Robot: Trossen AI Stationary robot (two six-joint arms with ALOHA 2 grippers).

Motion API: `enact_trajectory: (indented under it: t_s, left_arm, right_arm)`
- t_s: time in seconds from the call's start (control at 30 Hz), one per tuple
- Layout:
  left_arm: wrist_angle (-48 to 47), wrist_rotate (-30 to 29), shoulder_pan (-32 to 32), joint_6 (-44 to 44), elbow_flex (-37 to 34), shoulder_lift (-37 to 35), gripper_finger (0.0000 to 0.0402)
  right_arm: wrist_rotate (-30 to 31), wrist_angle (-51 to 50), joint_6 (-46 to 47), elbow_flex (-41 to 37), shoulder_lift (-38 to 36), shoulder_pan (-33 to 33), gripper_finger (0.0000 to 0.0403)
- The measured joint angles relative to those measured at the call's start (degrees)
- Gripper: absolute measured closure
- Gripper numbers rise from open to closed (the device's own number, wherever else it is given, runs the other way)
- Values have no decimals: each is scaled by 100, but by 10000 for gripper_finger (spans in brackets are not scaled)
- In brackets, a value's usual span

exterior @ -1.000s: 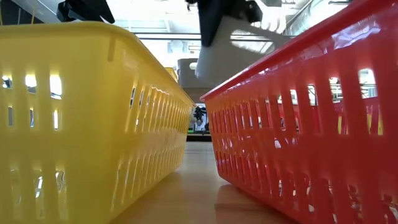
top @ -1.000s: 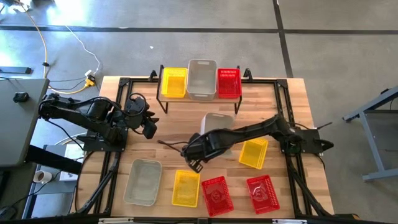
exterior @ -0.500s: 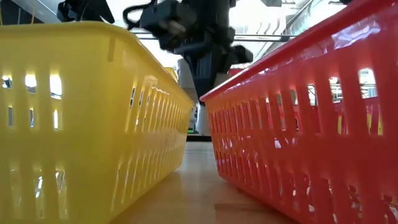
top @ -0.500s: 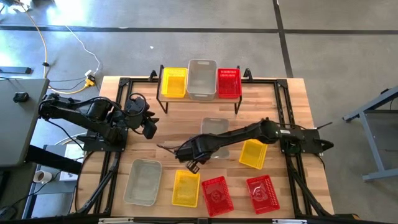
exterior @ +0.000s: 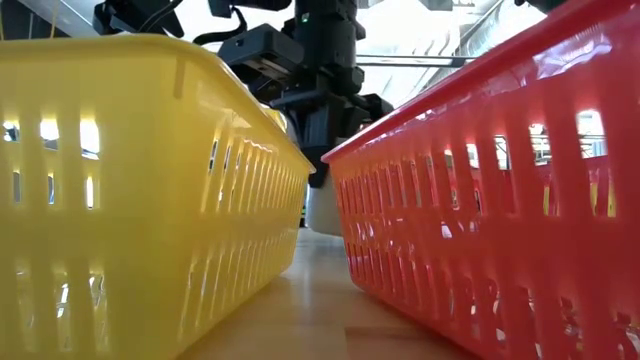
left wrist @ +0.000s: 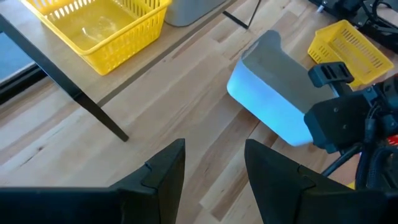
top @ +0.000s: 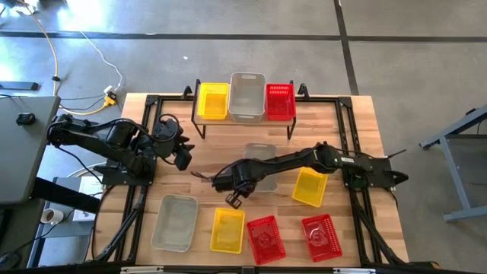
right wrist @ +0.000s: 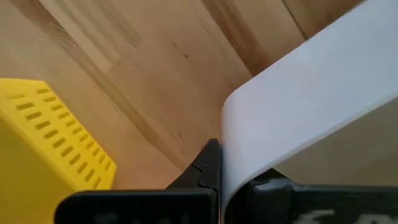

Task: Stack baskets on shelf by color
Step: Stack the top gray bin on top of the gray bin on the shelf

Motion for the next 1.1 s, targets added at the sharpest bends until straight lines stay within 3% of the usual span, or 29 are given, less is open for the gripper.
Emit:
enact_trajectory:
  t_s: [0.2,0.6,0.73,1.1]
  left_arm:
    - [0,0,0,63,0,2,245]
    - [0,0,0,240,0,1,245]
    - [0,0,-6,342,0,2,245]
    - [375,382,-52,1019,0,2,245]
  right_arm:
    - [-267,58,-3,0,-2,-64,393]
    - [-298,122,4,266,-34,-64,303]
    - [112,-256,60,857,-75,35,301]
    - [1305,-580,517,651,-858,398,306]
